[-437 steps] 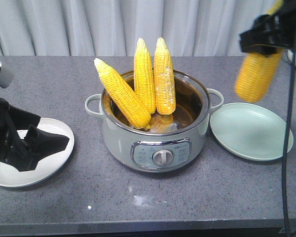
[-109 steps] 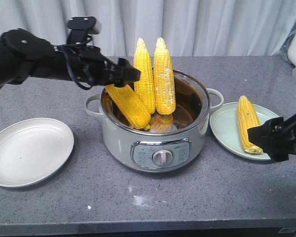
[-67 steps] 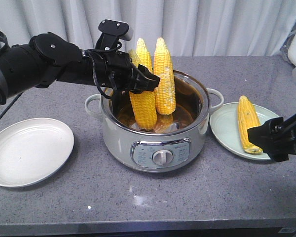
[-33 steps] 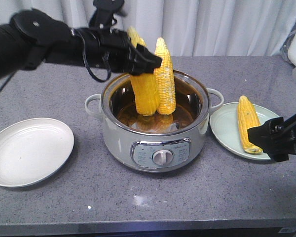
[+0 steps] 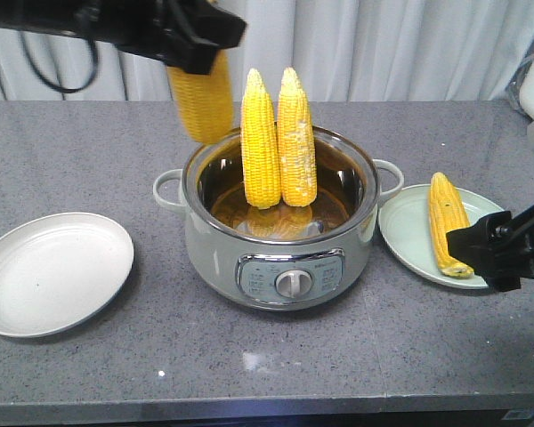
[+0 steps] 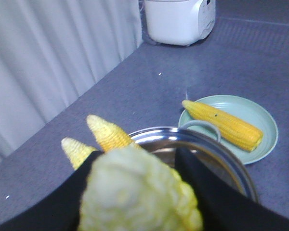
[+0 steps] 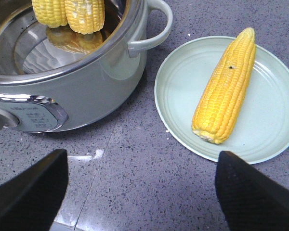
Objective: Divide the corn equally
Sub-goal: 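Lift the corn cob out of the pot toward the cream plate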
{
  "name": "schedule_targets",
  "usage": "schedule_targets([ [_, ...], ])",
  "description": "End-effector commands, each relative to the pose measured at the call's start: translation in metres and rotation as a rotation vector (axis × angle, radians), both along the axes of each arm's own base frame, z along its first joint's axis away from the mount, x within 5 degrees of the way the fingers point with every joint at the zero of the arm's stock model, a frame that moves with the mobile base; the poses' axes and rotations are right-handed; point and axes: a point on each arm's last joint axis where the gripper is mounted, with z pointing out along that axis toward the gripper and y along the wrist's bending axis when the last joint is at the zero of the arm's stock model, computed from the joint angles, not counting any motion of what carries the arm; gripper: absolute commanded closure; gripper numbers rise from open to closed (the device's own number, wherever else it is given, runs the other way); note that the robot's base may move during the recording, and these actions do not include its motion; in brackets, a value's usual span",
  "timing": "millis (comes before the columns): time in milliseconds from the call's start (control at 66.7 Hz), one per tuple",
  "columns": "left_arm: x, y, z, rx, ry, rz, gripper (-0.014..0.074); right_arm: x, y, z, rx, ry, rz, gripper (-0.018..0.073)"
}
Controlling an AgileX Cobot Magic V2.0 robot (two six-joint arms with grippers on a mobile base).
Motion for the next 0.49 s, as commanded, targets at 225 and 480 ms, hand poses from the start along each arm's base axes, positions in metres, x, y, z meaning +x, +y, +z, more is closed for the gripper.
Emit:
schedule_targets([
  [225,-0.030,0.062,0.024,0.144,0.082,0.517,0.0351,0.001,0.000,0.014,0.020,-0.089,-0.007,-0.0024],
  [480,-0.024,0.081,0.003,0.313,0.227,0.754,0.0351,0.001,0.000,0.014,0.020,-0.089,-0.007,-0.0024],
])
